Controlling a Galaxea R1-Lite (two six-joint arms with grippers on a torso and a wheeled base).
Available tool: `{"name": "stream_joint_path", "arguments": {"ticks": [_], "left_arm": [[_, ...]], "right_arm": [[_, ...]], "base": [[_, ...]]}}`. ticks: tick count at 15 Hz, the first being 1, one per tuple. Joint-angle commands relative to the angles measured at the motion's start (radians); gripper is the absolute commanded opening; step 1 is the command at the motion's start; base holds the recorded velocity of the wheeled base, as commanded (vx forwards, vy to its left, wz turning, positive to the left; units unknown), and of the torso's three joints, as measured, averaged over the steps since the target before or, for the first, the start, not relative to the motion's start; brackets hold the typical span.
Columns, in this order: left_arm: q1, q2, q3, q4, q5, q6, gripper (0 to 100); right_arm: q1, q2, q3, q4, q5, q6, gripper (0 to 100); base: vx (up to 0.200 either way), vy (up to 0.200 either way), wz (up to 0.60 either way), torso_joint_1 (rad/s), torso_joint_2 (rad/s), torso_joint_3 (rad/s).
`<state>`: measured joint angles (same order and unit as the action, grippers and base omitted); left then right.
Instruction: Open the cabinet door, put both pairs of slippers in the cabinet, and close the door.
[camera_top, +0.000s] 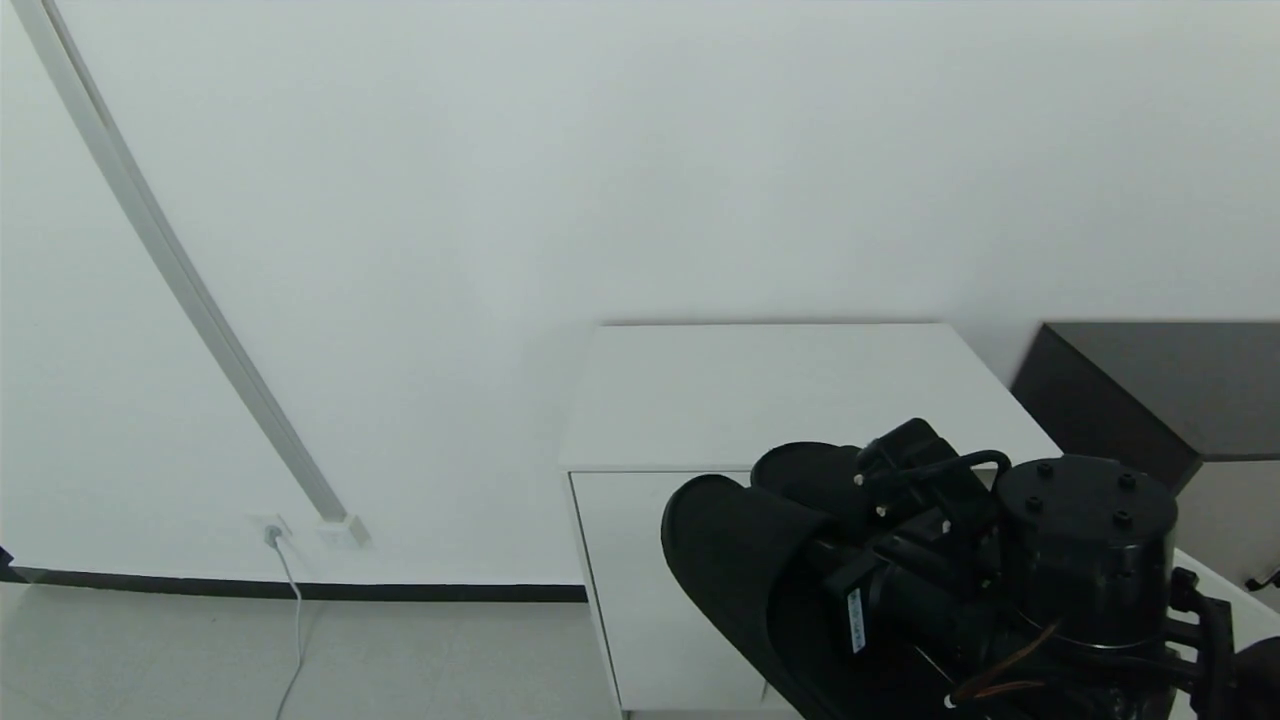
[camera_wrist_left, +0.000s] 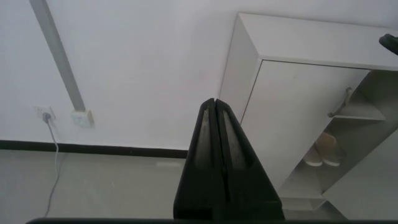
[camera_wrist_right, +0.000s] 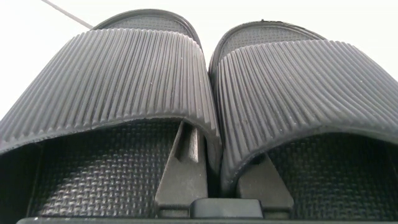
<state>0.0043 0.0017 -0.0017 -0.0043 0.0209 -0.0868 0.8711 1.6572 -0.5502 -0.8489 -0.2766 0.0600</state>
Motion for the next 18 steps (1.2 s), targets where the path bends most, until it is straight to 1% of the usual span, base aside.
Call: {"name": "stream_joint_path", "arguments": {"ticks": [1,13,18], "left_arm": [[-0.001,0.001,0.0,0.0,0.001,-0.001,0],[-0.001,0.001,0.0,0.0,-0.001,-0.001,0],[-0.001,0.001,0.0,0.0,0.001,-0.001,0]], "right_arm": [[0.002,0.003,0.001,-0.001,0.0,0.0,0],[0.002,0.009,0.006,-0.001,0.002,0.001,0],[0.002,0.015,0.007,-0.002,0.002,0.007,0]], "base": [[0.0,-0.2,0.0,0.007,0.0,0.002],[0.0,-0.2,0.0,0.002,0.0,0.001],[0.0,0.0,0.0,0.0,0.0,0.0]]}}
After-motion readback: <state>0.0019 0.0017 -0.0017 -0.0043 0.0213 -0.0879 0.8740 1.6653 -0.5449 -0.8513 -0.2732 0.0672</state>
